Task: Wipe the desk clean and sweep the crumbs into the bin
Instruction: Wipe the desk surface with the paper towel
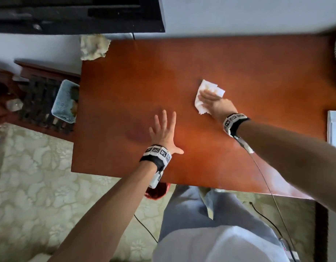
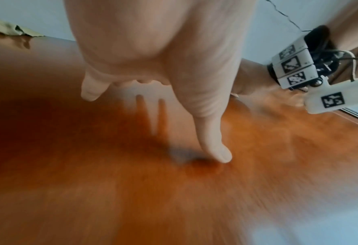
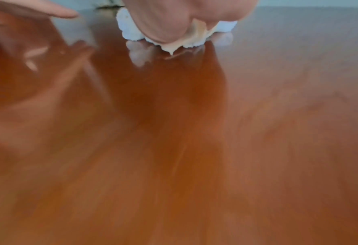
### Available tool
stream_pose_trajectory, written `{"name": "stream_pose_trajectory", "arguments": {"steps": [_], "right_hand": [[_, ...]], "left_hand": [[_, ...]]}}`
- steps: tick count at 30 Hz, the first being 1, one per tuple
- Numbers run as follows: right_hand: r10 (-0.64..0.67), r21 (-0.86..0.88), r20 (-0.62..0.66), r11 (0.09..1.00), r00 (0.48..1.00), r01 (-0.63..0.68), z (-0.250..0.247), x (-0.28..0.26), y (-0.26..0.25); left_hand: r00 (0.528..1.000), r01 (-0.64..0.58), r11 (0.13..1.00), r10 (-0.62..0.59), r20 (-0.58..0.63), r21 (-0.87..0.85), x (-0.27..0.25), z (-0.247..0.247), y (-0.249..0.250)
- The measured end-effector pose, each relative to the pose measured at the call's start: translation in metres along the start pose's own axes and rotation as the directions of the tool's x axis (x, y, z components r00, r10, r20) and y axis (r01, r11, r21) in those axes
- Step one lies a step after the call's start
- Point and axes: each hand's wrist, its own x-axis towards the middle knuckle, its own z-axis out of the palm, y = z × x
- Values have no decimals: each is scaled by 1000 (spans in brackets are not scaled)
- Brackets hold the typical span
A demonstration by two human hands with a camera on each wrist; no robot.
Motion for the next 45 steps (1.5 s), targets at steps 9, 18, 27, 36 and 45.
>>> {"name": "stream_pose_trajectory", "arguments": {"steps": [9,18,27,36,45], "right_hand": [[277,127,-106,956,955,-263,-45,82,28],[-215,80,133,975,967,206,44,-65,-42],[-205,121,-17,971,979,205,3,27,16],[28,-49,-161,998,987,-36,-90,180,107],[-24,167,-41,985,999,31,-26,129,36]], "left_hand": [[997,-24,999,26,78,-36,48,-21,8],[990,-50,993,35,139,102,52,-56,17],[991,-23,997,14,133,70,85,-68,21],[990,-16,1000,18,138,-13,89,-65,17],[988,4,1000,0,153,-25,89,-68,16]]}}
